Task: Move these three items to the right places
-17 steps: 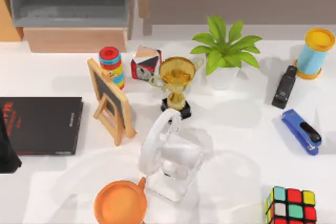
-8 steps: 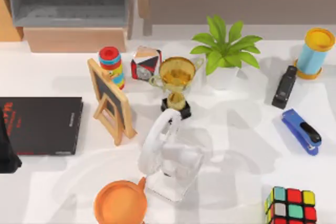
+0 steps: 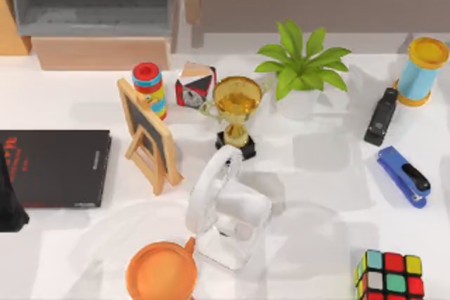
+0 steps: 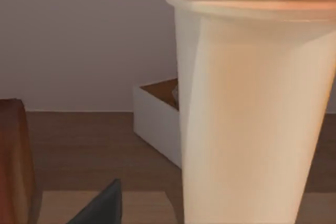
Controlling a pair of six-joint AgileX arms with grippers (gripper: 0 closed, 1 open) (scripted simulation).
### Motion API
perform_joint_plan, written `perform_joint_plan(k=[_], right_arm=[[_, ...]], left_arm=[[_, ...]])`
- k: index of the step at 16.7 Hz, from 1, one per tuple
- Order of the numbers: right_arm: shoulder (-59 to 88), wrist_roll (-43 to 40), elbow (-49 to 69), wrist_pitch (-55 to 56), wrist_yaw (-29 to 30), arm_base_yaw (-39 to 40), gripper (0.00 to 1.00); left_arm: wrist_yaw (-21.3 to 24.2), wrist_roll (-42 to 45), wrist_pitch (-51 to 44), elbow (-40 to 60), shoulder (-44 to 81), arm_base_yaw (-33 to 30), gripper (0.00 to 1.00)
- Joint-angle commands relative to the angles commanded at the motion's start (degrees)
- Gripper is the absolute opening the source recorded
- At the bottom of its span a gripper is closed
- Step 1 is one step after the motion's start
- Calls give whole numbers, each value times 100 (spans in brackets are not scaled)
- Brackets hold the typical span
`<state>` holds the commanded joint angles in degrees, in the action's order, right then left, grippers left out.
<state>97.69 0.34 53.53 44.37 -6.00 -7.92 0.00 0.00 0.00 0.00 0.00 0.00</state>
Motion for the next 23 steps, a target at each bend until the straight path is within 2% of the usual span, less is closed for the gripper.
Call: perform_joint_plan(k=[9, 18, 23], right_arm=[[423, 0, 287, 153, -9, -5, 100], [1761, -7, 2167, -365, 97, 66, 100], [1902, -9, 2365, -429, 110, 76, 100]], left_arm=[[0, 0, 0, 0, 0, 0, 100], [0, 0, 0, 0, 0, 0, 100], [0, 0, 0, 0, 0, 0, 100]])
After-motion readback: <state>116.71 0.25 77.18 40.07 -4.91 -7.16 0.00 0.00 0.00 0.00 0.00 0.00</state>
